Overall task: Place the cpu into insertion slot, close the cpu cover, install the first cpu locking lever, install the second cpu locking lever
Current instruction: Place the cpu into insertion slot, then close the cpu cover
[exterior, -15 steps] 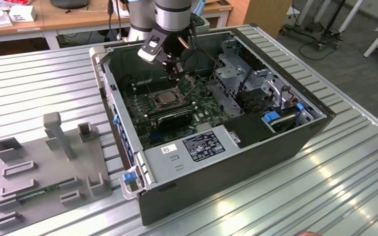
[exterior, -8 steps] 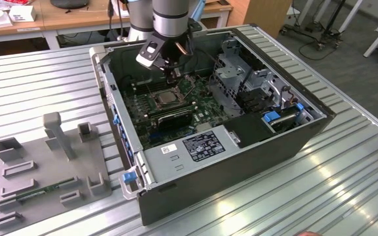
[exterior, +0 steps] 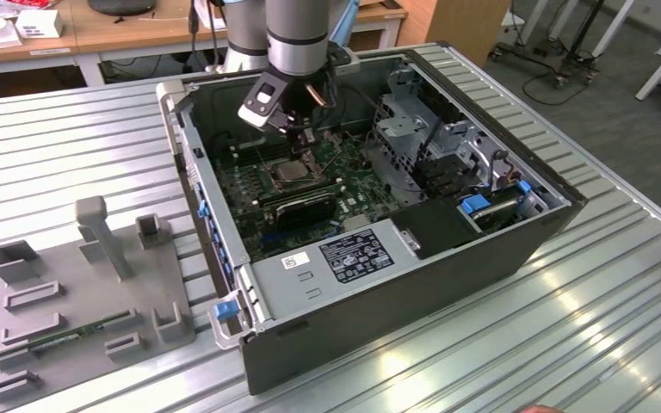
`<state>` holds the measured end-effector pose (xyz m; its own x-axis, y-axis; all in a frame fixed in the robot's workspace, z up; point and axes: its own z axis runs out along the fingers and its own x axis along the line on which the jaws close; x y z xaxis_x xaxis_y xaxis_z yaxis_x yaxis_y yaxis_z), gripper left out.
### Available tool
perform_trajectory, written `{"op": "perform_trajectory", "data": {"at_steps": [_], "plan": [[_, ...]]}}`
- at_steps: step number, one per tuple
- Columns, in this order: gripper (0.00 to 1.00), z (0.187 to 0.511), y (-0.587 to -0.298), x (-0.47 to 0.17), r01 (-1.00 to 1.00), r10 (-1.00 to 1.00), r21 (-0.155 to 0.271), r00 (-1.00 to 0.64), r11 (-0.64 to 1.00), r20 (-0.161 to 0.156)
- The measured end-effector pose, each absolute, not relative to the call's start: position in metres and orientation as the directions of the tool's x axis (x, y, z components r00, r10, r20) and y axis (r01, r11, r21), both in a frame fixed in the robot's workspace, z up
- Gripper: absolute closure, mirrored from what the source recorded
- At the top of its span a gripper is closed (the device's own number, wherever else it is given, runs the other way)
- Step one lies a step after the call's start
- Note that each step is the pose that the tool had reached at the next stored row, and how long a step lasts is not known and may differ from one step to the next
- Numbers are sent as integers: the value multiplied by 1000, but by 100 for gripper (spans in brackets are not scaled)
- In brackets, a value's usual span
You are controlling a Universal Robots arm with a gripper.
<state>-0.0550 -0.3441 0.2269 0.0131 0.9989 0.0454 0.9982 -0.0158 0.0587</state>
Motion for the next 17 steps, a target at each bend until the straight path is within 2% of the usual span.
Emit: {"op": "perform_trajectory", "data": {"at_steps": [17], "plan": [[89,224,-344,-55,998,999,54,13,-15,35]]}}
